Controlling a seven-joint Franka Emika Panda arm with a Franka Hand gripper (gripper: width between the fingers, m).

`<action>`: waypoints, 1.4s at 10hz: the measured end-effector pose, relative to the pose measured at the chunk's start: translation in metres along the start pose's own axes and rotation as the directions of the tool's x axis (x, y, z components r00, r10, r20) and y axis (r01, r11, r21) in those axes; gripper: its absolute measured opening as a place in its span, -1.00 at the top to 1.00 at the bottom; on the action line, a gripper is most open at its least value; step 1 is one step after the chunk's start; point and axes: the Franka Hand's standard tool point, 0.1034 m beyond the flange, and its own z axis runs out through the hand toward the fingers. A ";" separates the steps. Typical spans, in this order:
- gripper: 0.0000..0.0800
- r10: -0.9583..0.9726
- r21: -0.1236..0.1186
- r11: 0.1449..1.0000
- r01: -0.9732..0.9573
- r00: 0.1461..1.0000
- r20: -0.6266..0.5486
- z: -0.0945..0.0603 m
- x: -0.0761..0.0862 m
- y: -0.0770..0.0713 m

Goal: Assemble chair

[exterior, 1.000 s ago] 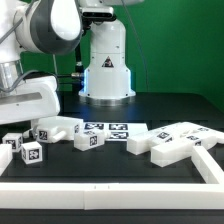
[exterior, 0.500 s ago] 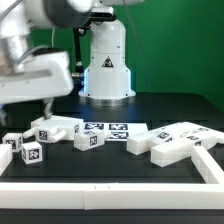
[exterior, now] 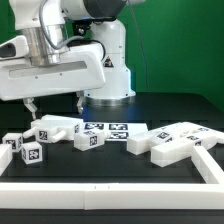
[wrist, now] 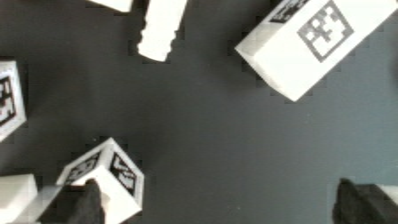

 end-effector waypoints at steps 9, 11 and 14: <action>-0.62 0.521 -0.015 0.853 -0.522 0.850 0.079 0.005 0.035 -0.134; -0.62 0.552 -0.011 0.832 -0.554 0.828 0.094 0.007 0.032 -0.137; -0.62 0.692 -0.001 0.709 -0.705 0.696 0.194 0.028 0.007 -0.174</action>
Offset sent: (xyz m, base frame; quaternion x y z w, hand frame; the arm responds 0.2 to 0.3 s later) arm 0.0134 0.1000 0.0167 -0.0260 -0.0697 0.1896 0.9790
